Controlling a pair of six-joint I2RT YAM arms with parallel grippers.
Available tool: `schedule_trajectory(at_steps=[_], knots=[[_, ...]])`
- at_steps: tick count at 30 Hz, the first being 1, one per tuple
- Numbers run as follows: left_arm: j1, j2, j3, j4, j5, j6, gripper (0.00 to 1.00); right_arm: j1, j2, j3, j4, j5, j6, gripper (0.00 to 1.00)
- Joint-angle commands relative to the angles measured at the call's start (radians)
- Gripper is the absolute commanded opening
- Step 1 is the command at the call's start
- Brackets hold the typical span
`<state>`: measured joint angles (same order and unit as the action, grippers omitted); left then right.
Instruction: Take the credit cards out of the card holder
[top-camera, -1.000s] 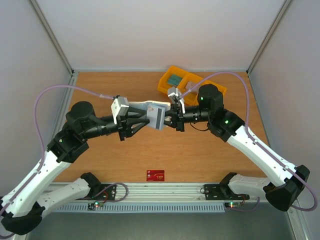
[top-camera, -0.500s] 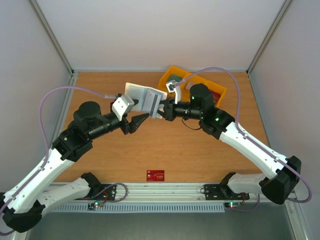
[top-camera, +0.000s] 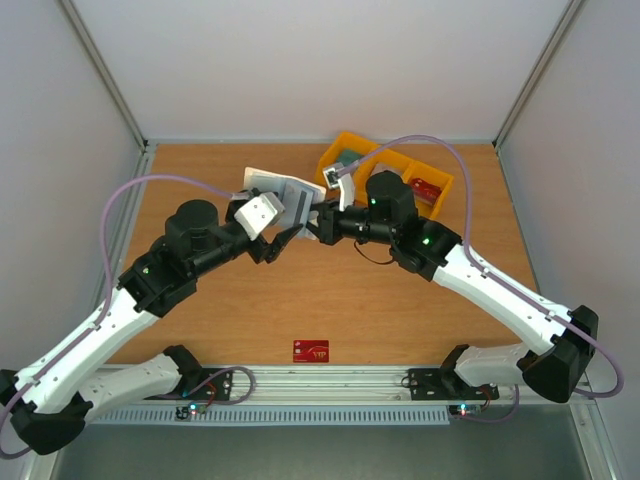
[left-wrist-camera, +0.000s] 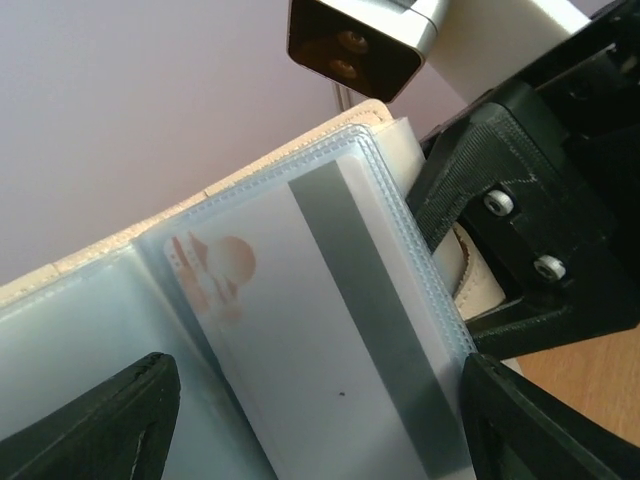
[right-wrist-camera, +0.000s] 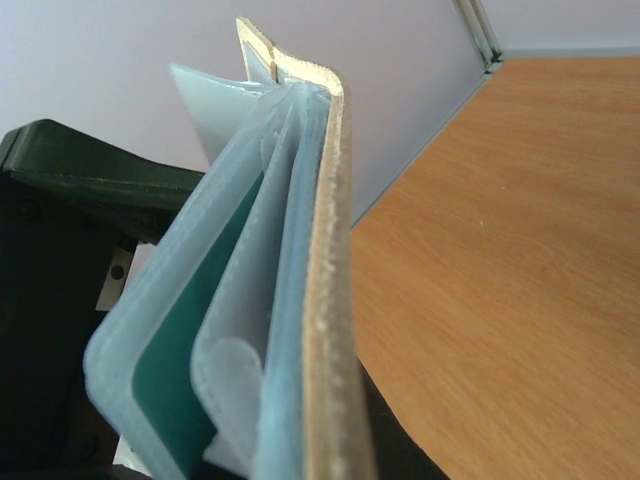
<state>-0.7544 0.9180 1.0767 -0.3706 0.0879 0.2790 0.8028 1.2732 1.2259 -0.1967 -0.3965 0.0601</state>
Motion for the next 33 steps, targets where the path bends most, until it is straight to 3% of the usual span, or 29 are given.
schedule_trajectory(at_steps=[1,20,23,29,33], knots=[[-0.005,0.008,-0.001,0.044,-0.038,0.003,0.78,0.016,0.003,0.040,0.003,0.018,-0.024,0.01],[-0.005,0.028,-0.021,0.003,-0.036,-0.119,0.78,0.048,0.010,0.071,-0.031,0.074,-0.088,0.01],[-0.005,0.031,-0.022,-0.001,-0.068,-0.123,0.74,0.049,0.004,0.072,-0.038,0.081,-0.095,0.01],[-0.001,0.018,-0.034,-0.008,-0.085,-0.125,0.53,0.049,-0.014,0.067,-0.046,0.084,-0.114,0.01],[0.007,0.006,-0.037,-0.014,-0.122,-0.132,0.46,0.049,-0.020,0.066,-0.051,0.084,-0.121,0.01]])
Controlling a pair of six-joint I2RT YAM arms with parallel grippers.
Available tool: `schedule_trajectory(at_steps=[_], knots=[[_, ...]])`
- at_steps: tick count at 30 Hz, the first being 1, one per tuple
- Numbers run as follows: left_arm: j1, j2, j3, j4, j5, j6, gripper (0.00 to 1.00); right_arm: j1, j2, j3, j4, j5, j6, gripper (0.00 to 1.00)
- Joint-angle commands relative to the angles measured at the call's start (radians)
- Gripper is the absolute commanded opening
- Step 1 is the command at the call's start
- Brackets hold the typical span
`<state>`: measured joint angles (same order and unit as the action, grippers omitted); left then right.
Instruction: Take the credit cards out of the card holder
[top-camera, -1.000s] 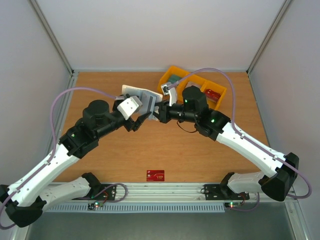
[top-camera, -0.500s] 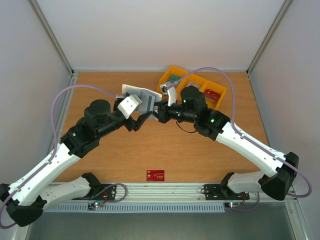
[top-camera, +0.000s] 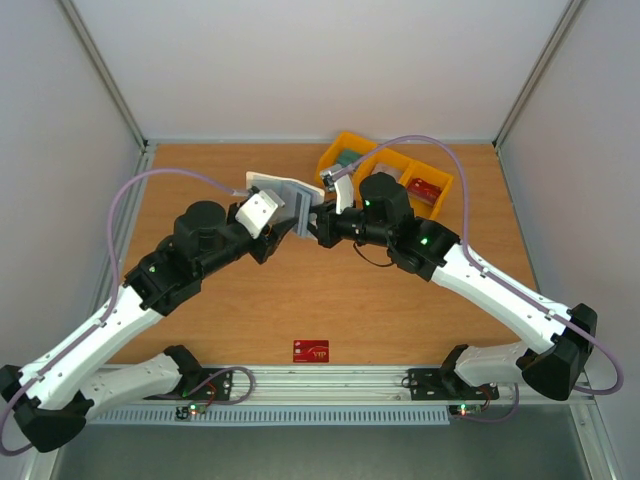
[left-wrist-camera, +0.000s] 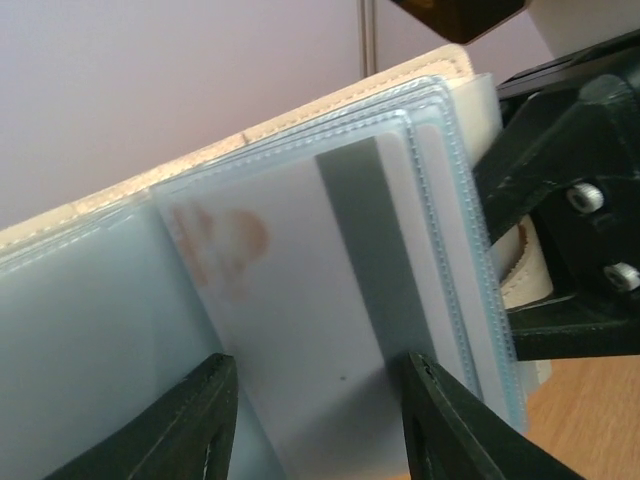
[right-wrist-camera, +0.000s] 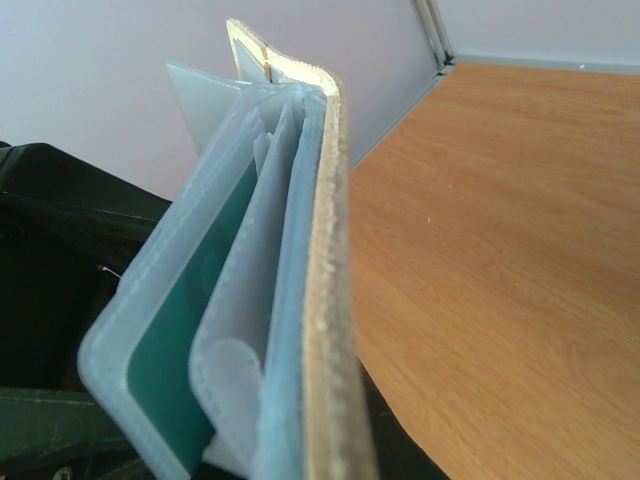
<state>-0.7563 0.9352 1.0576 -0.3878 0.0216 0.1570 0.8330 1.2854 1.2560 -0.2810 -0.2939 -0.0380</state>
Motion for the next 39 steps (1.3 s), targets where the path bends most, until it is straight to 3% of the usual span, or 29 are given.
schedule_trajectory(at_steps=[1,3,7,9,23,34,36,39], knots=[[0.011,-0.014,-0.019,0.001,-0.059,-0.010,0.45,0.018,-0.032,0.036,0.032,-0.016,-0.023,0.01],[0.015,-0.016,-0.020,-0.004,-0.059,-0.009,0.49,0.018,-0.032,0.036,0.030,-0.010,-0.023,0.01],[0.015,-0.017,-0.016,0.003,0.021,0.007,0.71,0.018,-0.019,0.049,0.012,0.012,-0.012,0.01],[0.007,-0.015,-0.015,0.011,0.059,0.010,0.77,0.018,-0.007,0.057,-0.001,0.031,-0.006,0.01],[0.000,0.038,-0.014,0.012,-0.008,-0.037,0.83,0.018,0.008,0.060,0.019,0.025,-0.022,0.01],[0.000,0.048,0.007,0.013,0.025,-0.054,0.92,0.018,0.018,0.058,0.011,0.055,-0.020,0.01],[0.000,0.049,0.010,0.011,0.020,-0.052,0.91,0.018,0.020,0.057,0.011,0.054,-0.022,0.01],[0.000,0.050,0.004,0.008,-0.030,-0.043,0.79,0.018,0.017,0.058,0.016,0.036,-0.025,0.01]])
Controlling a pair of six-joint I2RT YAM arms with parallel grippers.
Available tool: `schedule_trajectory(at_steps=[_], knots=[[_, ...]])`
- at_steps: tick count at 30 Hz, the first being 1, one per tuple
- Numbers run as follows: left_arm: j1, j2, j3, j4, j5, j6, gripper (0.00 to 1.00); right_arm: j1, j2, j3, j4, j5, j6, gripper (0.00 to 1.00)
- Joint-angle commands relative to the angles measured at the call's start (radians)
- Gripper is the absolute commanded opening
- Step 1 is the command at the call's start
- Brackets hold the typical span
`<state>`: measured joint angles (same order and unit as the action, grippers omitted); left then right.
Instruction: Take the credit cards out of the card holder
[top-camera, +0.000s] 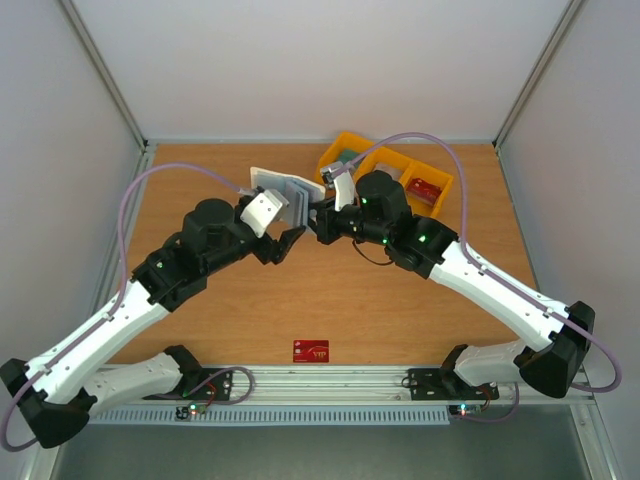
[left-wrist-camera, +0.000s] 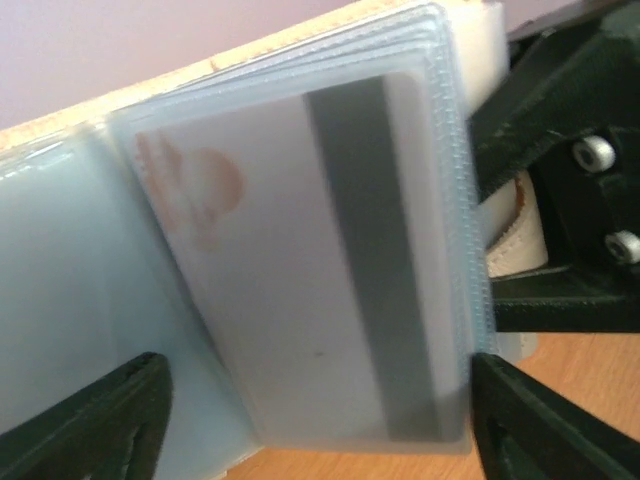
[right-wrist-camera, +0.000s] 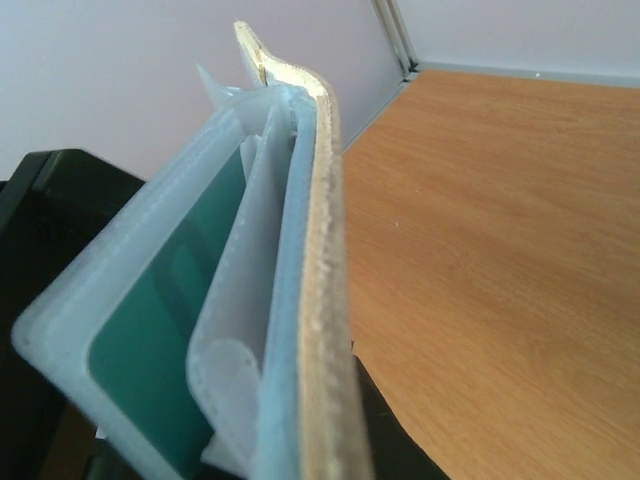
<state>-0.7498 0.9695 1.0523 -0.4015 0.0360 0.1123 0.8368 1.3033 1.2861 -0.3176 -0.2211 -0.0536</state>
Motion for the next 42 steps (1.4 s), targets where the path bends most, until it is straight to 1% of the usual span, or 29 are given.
schedule_trajectory(at_steps=[1,3,6,9,12,18,19,21,27,29,30,35,37,38,42], knots=[[-0.006,0.015,0.006,0.023,-0.080,0.008,0.76,0.015,-0.003,0.026,0.053,-0.039,-0.013,0.01],[-0.003,0.006,0.005,0.022,-0.092,0.014,0.72,0.013,-0.014,0.022,0.051,-0.039,-0.019,0.01],[-0.003,-0.015,0.000,0.015,-0.053,0.029,0.66,0.010,-0.024,0.013,0.047,-0.033,-0.027,0.01],[-0.002,-0.033,-0.008,0.016,-0.039,0.030,0.61,0.000,-0.025,0.008,0.049,-0.054,-0.026,0.01],[0.002,-0.060,-0.017,0.018,0.013,0.038,0.56,-0.009,-0.028,0.004,0.052,-0.078,-0.029,0.01],[0.022,-0.106,-0.027,-0.002,0.083,0.030,0.54,-0.025,-0.041,-0.001,0.054,-0.135,-0.058,0.01],[0.027,-0.110,-0.026,-0.006,0.097,0.023,0.51,-0.026,-0.043,-0.001,0.054,-0.143,-0.065,0.01],[0.035,-0.121,-0.028,-0.011,0.125,0.014,0.44,-0.032,-0.048,-0.003,0.056,-0.157,-0.071,0.01],[0.078,-0.145,-0.009,-0.029,0.107,-0.026,0.12,-0.070,-0.081,-0.031,0.082,-0.275,-0.086,0.01],[0.097,-0.150,-0.002,-0.037,0.113,-0.042,0.03,-0.083,-0.090,-0.039,0.083,-0.326,-0.100,0.01],[0.104,-0.154,-0.001,-0.039,0.124,-0.048,0.01,-0.089,-0.093,-0.042,0.082,-0.356,-0.106,0.01],[0.122,-0.168,-0.001,-0.049,0.244,-0.089,0.00,-0.128,-0.111,-0.053,0.074,-0.511,-0.143,0.01],[0.132,-0.172,-0.006,-0.048,0.305,-0.098,0.00,-0.148,-0.122,-0.060,0.071,-0.590,-0.160,0.01],[0.142,-0.177,-0.008,-0.045,0.336,-0.126,0.00,-0.155,-0.133,-0.064,0.068,-0.647,-0.174,0.01],[0.180,-0.193,-0.030,-0.012,0.509,-0.212,0.00,-0.168,-0.167,-0.057,0.000,-0.767,-0.266,0.01]])
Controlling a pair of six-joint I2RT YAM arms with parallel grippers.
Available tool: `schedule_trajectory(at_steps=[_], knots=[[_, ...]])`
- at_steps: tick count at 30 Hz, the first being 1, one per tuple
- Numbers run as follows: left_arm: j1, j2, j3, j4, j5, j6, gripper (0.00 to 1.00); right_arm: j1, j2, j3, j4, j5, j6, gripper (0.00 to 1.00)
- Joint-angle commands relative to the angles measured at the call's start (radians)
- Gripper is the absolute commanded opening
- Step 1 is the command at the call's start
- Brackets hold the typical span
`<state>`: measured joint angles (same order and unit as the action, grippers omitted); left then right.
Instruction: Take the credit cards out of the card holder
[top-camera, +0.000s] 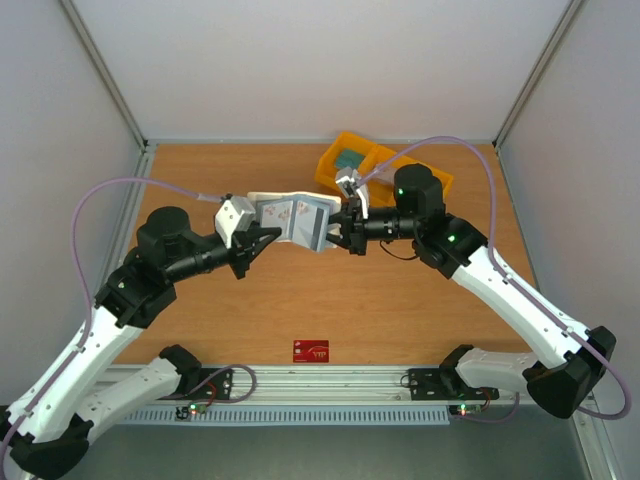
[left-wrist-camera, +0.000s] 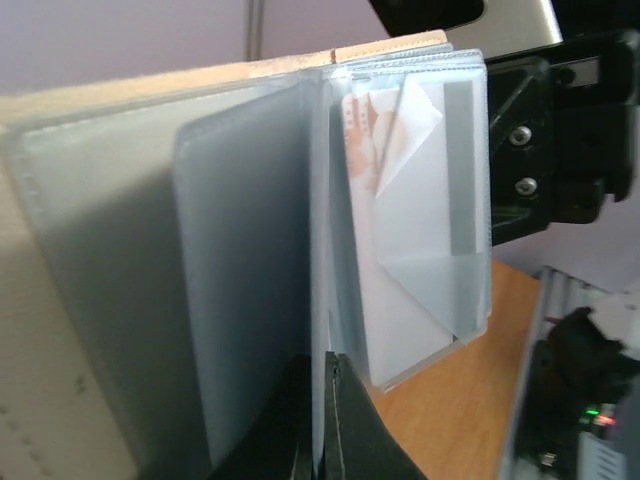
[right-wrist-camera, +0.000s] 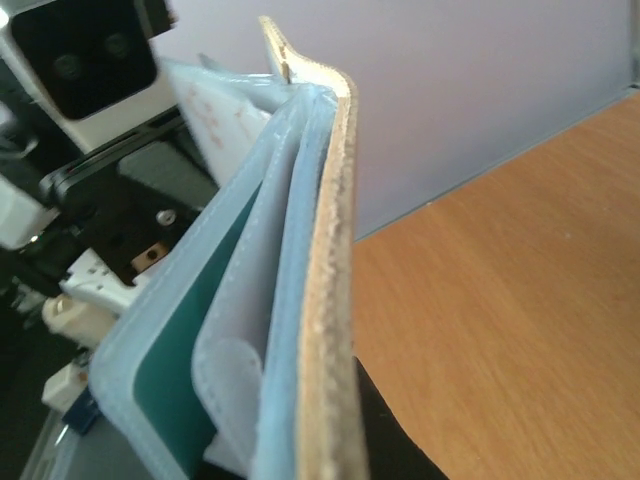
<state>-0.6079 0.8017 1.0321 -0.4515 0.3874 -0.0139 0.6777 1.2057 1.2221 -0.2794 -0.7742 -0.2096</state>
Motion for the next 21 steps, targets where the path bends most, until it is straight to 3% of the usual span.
schedule_trajectory(at_steps=[1,5,8,12,18,21], knots=[[0.039,-0.028,-0.016,0.064,0.228,-0.105,0.00,-0.009,-0.080,0.011,-0.068,-0.230,-0.134,0.01],[0.041,-0.034,-0.045,0.137,0.387,-0.135,0.03,-0.010,-0.096,0.039,-0.145,-0.257,-0.204,0.02],[0.041,-0.041,-0.052,0.154,0.392,-0.136,0.22,-0.010,-0.095,0.041,-0.150,-0.264,-0.203,0.02],[0.040,-0.056,-0.050,0.168,0.474,-0.094,0.30,-0.009,-0.103,0.040,-0.166,-0.261,-0.211,0.02],[0.039,-0.070,-0.029,0.162,0.562,-0.048,0.24,-0.009,-0.100,0.055,-0.200,-0.226,-0.240,0.02],[0.037,-0.081,-0.021,0.138,0.511,0.003,0.12,-0.009,-0.098,0.057,-0.216,-0.198,-0.253,0.02]])
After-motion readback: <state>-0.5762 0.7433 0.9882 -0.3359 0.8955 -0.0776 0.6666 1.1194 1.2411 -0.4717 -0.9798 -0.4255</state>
